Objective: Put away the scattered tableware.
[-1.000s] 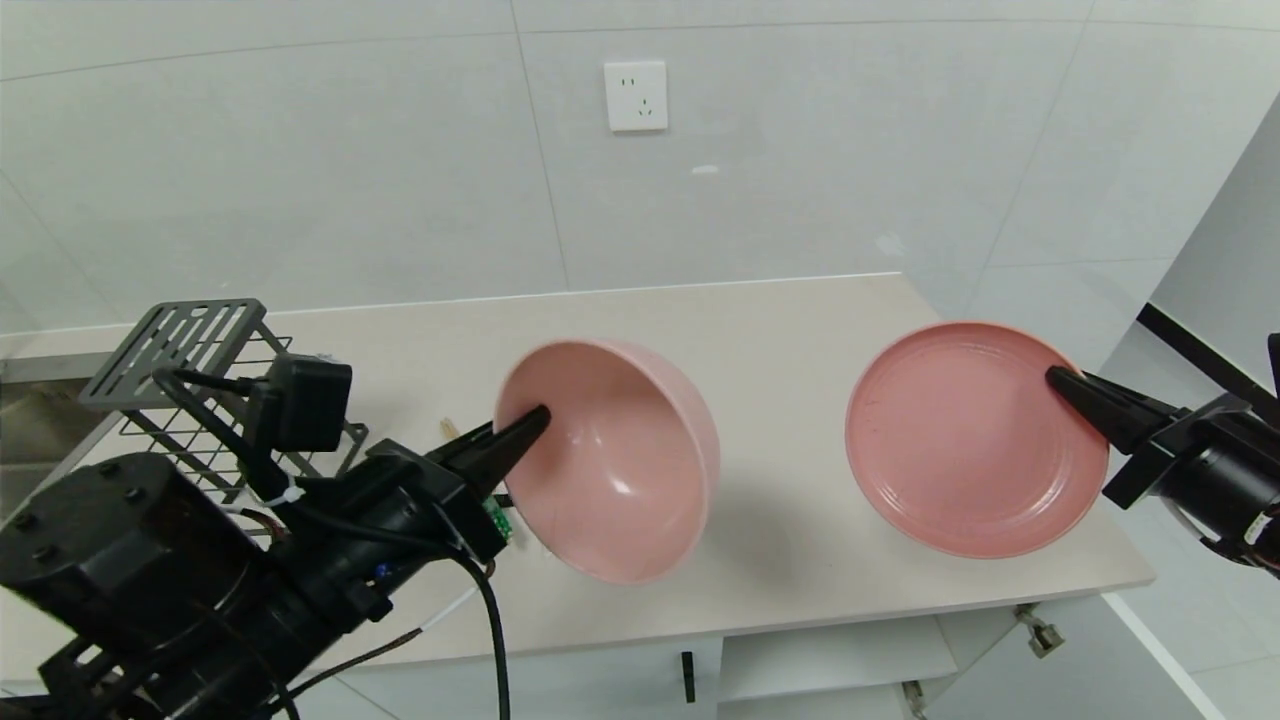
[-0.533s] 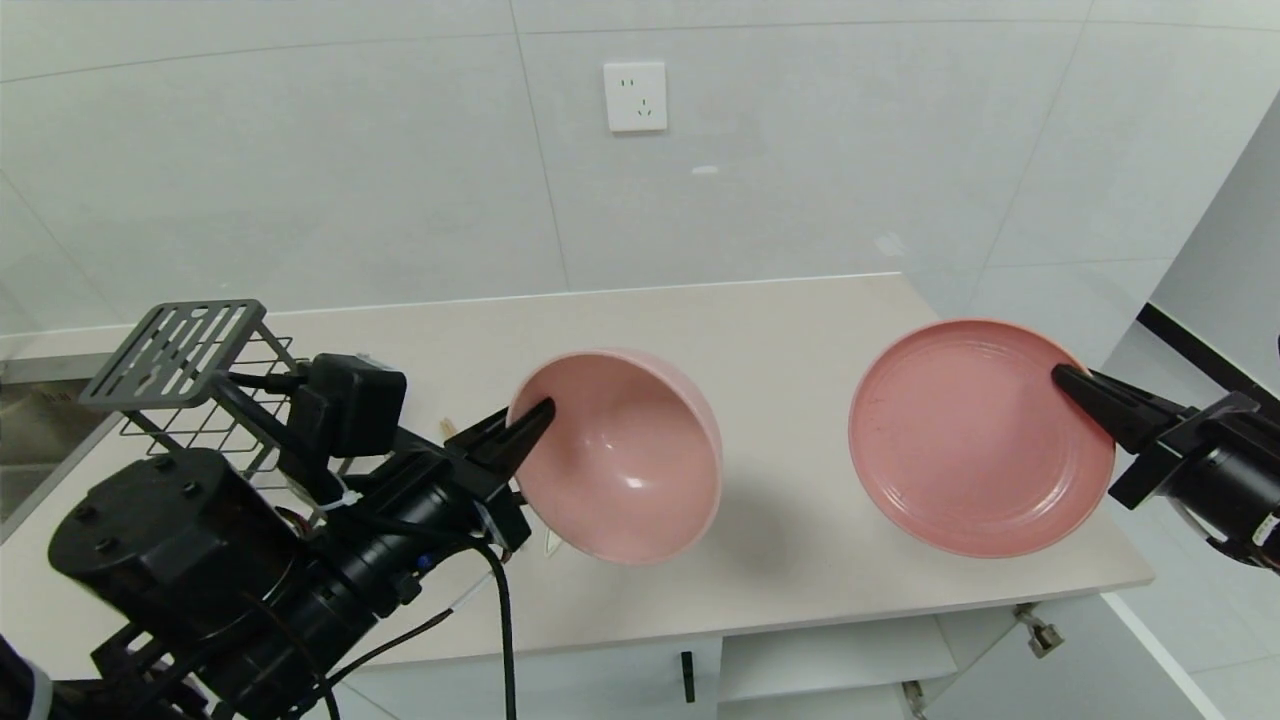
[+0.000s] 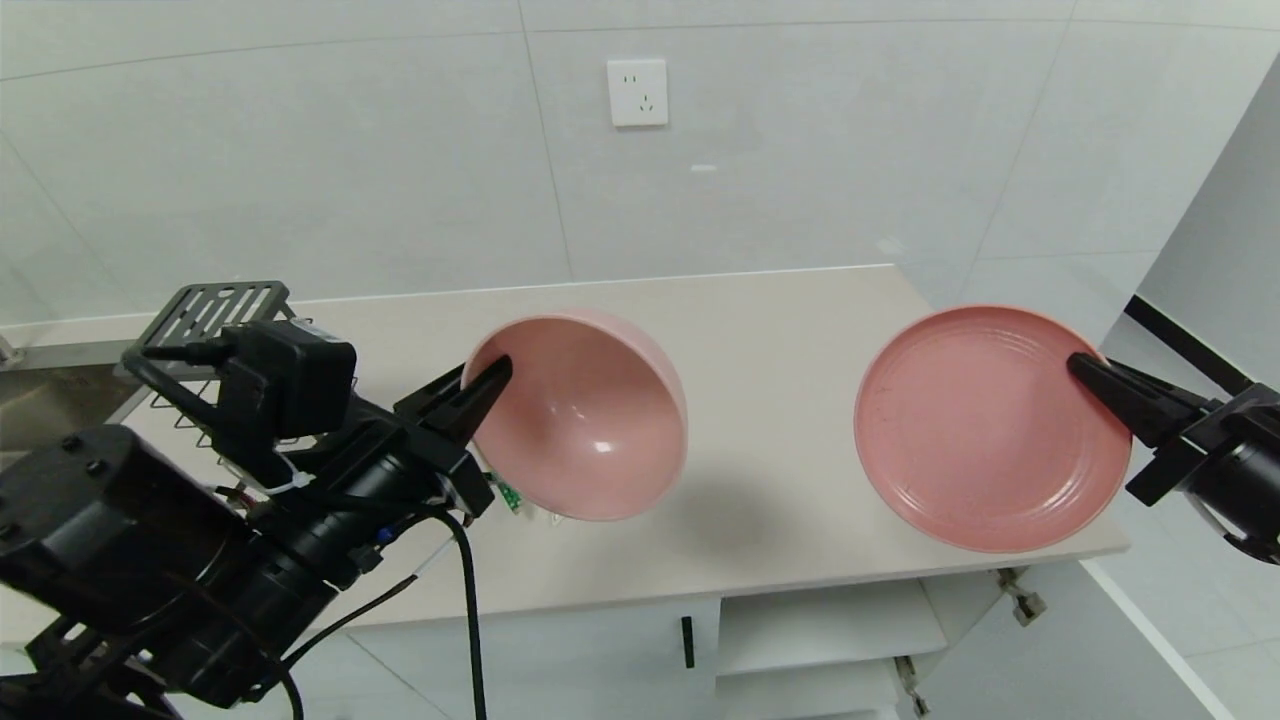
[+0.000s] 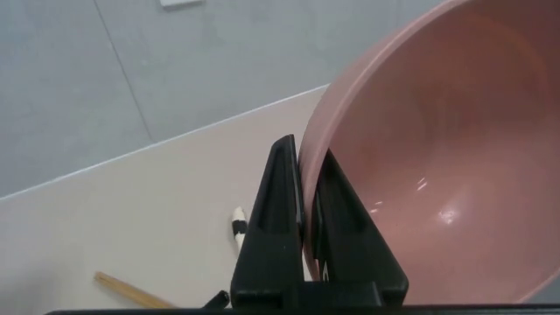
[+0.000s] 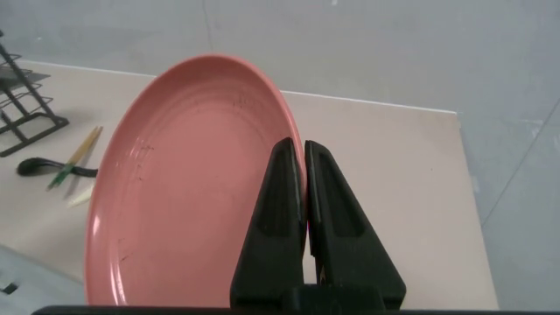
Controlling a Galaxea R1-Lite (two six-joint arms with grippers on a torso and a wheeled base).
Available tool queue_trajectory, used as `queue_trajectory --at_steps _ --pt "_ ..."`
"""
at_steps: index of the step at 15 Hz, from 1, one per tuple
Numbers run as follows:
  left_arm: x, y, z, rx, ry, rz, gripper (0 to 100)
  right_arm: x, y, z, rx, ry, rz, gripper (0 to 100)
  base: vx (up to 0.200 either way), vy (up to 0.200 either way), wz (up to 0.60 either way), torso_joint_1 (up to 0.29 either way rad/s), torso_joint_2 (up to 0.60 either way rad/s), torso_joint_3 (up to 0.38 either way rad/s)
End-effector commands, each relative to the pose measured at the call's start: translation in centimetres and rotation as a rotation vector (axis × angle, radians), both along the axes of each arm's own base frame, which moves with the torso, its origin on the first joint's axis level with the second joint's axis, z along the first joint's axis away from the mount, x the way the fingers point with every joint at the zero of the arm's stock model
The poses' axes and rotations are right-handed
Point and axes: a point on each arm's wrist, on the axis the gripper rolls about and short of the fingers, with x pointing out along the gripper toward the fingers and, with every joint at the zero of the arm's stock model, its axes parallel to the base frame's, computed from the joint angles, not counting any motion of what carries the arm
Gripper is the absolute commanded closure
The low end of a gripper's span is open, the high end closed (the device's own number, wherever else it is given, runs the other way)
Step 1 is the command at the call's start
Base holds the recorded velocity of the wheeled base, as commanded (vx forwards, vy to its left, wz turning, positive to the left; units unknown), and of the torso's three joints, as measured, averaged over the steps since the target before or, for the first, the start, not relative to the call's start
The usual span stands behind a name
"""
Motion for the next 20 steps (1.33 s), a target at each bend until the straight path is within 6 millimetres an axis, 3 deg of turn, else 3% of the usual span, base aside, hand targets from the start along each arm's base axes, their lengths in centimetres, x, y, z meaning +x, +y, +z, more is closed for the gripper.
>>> queue_trajectory --at_steps 1,5,9,20 --pt "-0.31 0.19 0.86 -0.007 -0.038 0.005 100 -0.14 0.01 0.21 0.001 -0.010 0.001 100 -0.200 0.000 0.00 -0.012 -0.01 0.012" --pt "-0.73 0.38 1.15 -0.002 -0.054 0.006 100 -0.07 0.05 -0.05 -0.004 0.000 0.002 100 -0.200 0.000 0.00 0.002 0.00 0.002" --pt "-0.68 0.35 0.80 0.005 -0.041 0.005 100 -0.10 0.04 -0.01 -0.006 -0.002 0.001 100 0.000 0.000 -0.60 0.001 0.00 0.004" --pt "-0.72 0.37 0.23 0.017 -0.018 0.004 100 -0.14 0.04 -0.02 -0.031 -0.014 -0.006 100 0.000 0.000 0.00 0.000 0.00 0.000"
